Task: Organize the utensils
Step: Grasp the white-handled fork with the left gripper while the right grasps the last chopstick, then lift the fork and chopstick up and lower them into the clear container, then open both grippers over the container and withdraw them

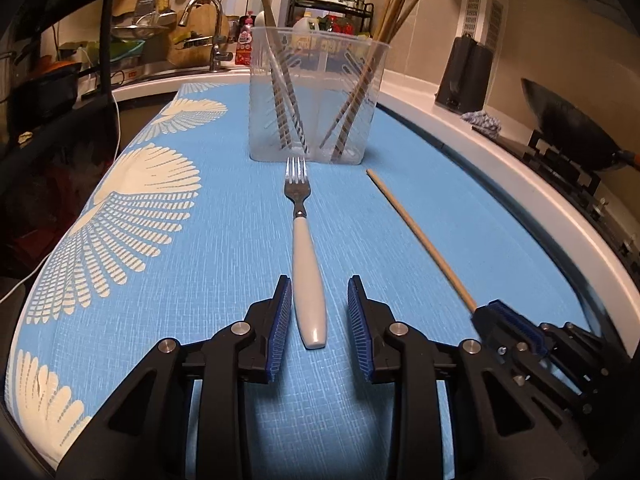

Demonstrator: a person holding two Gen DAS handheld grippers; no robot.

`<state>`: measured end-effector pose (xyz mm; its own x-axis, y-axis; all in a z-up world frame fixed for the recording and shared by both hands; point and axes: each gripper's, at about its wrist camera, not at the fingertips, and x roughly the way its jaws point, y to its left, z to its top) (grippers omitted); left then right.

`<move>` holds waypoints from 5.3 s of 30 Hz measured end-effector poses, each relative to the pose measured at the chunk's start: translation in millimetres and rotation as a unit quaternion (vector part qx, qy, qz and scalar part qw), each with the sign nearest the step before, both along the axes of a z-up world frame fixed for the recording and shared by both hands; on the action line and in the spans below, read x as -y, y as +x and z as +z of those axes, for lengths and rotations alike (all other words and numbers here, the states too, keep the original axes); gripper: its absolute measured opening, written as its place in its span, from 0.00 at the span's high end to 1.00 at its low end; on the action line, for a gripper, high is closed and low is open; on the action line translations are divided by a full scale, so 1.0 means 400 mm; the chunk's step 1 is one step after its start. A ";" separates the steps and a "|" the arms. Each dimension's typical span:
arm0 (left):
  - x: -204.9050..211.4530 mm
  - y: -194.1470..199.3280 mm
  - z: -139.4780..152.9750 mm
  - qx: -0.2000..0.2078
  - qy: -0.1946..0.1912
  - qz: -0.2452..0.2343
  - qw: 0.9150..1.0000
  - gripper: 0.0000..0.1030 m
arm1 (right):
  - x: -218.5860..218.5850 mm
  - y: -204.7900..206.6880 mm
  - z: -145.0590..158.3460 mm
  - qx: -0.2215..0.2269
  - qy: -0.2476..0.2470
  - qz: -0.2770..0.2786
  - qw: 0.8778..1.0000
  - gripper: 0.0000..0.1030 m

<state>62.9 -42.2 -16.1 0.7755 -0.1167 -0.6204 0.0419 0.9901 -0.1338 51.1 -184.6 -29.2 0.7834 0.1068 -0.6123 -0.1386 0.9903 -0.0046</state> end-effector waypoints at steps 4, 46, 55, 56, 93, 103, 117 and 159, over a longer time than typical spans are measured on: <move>0.000 0.005 -0.019 -0.007 0.006 0.008 1.000 0.71 | 0.008 0.004 -0.004 0.000 0.001 0.000 1.000 0.89; -0.042 -0.085 -0.035 0.039 0.031 0.046 0.998 0.76 | 0.029 -0.006 -0.011 0.018 -0.003 -0.014 1.000 0.90; -0.045 -0.088 -0.036 0.042 0.030 0.046 0.998 0.76 | 0.028 0.001 -0.008 0.016 -0.005 -0.014 1.000 0.91; -0.045 -0.088 -0.036 0.042 0.030 0.046 0.998 0.76 | 0.028 0.002 -0.007 0.016 -0.004 -0.013 1.000 0.92; -0.110 -0.083 0.227 0.110 0.016 0.040 0.993 0.83 | 0.005 0.001 0.356 0.114 0.001 0.042 0.993 0.94; -0.135 -0.027 0.344 0.080 0.018 0.041 0.996 0.83 | -0.032 0.056 0.471 0.112 0.013 0.078 0.991 0.94; -0.143 0.000 0.463 0.063 0.013 0.023 0.998 0.83 | -0.057 0.071 0.531 0.126 0.012 0.100 0.987 0.94; -0.122 0.499 0.549 0.064 -0.001 -0.020 0.998 0.83 | -0.150 0.504 0.633 0.161 0.031 0.105 0.981 0.94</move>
